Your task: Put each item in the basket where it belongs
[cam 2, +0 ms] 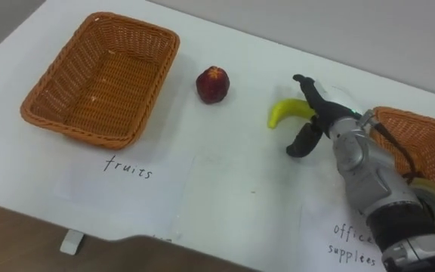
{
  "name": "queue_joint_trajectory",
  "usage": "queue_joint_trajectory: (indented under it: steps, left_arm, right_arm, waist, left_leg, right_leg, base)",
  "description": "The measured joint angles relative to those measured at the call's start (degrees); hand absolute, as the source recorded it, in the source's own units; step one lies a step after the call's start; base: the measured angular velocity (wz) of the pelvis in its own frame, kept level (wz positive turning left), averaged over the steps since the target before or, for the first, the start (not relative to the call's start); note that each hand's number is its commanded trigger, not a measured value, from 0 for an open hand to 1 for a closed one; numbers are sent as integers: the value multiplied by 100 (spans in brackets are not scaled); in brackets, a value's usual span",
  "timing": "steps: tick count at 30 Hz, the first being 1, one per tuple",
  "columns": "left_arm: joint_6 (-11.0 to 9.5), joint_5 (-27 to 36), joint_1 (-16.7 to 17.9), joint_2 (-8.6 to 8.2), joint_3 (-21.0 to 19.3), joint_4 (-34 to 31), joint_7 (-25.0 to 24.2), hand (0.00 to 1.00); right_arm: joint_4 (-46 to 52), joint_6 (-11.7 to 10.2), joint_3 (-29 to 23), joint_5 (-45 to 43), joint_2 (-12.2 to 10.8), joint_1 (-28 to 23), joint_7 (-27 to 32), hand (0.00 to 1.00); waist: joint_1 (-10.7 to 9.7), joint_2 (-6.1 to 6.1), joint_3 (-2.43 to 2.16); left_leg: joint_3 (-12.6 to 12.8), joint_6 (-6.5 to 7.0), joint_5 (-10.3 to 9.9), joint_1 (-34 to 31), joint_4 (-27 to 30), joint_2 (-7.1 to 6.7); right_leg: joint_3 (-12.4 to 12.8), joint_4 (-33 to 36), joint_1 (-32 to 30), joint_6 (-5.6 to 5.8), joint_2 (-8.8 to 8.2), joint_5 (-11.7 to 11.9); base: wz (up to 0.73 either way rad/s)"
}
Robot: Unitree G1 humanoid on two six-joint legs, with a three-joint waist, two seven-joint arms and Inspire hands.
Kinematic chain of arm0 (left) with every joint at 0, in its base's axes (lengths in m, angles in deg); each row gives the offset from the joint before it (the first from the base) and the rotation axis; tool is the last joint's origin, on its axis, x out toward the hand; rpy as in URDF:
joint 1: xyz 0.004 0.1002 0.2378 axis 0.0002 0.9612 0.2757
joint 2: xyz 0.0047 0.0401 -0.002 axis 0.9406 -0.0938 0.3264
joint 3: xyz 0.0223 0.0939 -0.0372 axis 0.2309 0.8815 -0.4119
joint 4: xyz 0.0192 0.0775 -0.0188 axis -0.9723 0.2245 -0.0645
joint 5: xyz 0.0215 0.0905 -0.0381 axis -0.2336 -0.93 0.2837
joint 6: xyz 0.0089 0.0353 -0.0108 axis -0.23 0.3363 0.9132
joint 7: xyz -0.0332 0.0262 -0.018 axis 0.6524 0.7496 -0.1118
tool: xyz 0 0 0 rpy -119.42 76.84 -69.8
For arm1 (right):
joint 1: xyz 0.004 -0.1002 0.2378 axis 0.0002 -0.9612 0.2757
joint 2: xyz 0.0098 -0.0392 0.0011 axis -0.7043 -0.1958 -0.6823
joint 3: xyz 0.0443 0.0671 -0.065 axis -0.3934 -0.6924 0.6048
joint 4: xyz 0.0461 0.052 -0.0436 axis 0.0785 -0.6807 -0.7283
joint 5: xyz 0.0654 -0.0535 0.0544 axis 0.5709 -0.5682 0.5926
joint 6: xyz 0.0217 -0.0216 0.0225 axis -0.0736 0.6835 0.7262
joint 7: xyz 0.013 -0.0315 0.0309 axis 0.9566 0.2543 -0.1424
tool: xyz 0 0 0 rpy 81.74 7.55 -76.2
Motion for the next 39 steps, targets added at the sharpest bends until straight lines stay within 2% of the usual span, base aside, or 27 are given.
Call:
queue_joint_trajectory:
  steps: [8,11,20,28,39]
  left_arm:
    - [6,51,-92,7,124,62,4,0]
    - [4,48,-161,1,259,68,-1,0]
    - [7,-42,-137,9,264,-9,-49,0]
    - [10,-42,-99,106,341,-10,-145,0]
    - [3,-42,-87,140,409,-10,-157,0]
  right_arm:
    - [11,2,14,1,8,-1,-89,0]
    - [8,0,16,0,8,-4,-223,0]
    - [-254,34,13,134,64,47,-762,0]
    - [-417,72,181,346,75,37,-1240,0]
    - [-412,71,240,318,77,40,-1247,0]
  waist:
    - [-6,-1,-3]
    - [-8,-15,-13]
    - [5,-26,-21]
    - [-1,-27,-20]
    - [11,-30,-22]
  left_leg:
    - [-16,-21,24,-10,-4,3]
    - [-32,-20,34,-11,-11,4]
    - [-88,-33,44,-1,4,-2]
    - [-89,-61,69,33,-11,7]
    - [-88,-79,93,34,-19,16]
  right_leg:
    - [-38,-3,4,-13,9,8]
    - [-60,-4,5,-13,4,8]
    - [-88,-5,39,-23,8,14]
    - [-82,-4,64,-65,19,39]
    - [-84,-3,57,-89,26,54]
  base:
    - [3]
    - [3]
    - [0]
    - [0]
    - [0]
